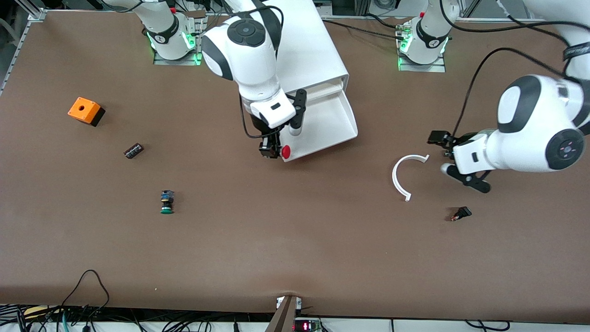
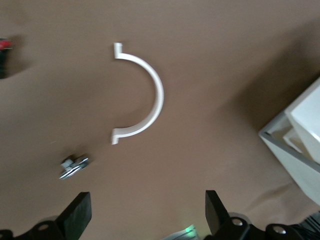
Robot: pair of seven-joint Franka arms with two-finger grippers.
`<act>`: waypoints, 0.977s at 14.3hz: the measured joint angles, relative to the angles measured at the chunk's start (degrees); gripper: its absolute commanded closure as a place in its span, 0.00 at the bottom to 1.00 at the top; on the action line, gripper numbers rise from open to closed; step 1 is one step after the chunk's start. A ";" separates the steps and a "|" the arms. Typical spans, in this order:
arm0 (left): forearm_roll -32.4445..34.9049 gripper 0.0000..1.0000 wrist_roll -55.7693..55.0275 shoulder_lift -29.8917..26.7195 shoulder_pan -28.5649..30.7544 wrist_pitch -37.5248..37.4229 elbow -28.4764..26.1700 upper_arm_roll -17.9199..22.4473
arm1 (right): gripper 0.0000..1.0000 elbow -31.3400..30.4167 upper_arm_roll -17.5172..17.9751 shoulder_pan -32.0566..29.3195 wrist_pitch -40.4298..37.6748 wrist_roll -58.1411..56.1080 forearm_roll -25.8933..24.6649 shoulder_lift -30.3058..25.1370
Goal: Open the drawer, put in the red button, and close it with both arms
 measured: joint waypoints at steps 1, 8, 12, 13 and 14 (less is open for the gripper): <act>2.62 0.00 -1.69 -0.28 -0.08 -0.69 2.00 -0.39 | 0.74 0.02 0.00 0.99 -0.33 -0.66 0.00 0.20; 11.04 0.00 -9.49 -1.49 -1.58 -5.09 10.47 -2.12 | 0.74 3.21 0.09 3.98 -5.21 -7.63 1.30 2.48; 11.14 0.00 -18.27 -1.18 -0.94 -2.51 13.42 -1.05 | 0.74 3.66 1.61 4.92 -5.55 -8.81 1.68 3.85; 11.14 0.00 -20.56 -0.85 -0.66 -1.84 13.71 -1.03 | 0.74 3.75 1.77 5.72 -5.57 -8.88 1.68 4.23; 11.15 0.00 -21.90 -0.46 -0.49 -1.50 13.79 -1.03 | 0.74 3.84 1.84 6.41 -5.62 -9.25 1.68 4.52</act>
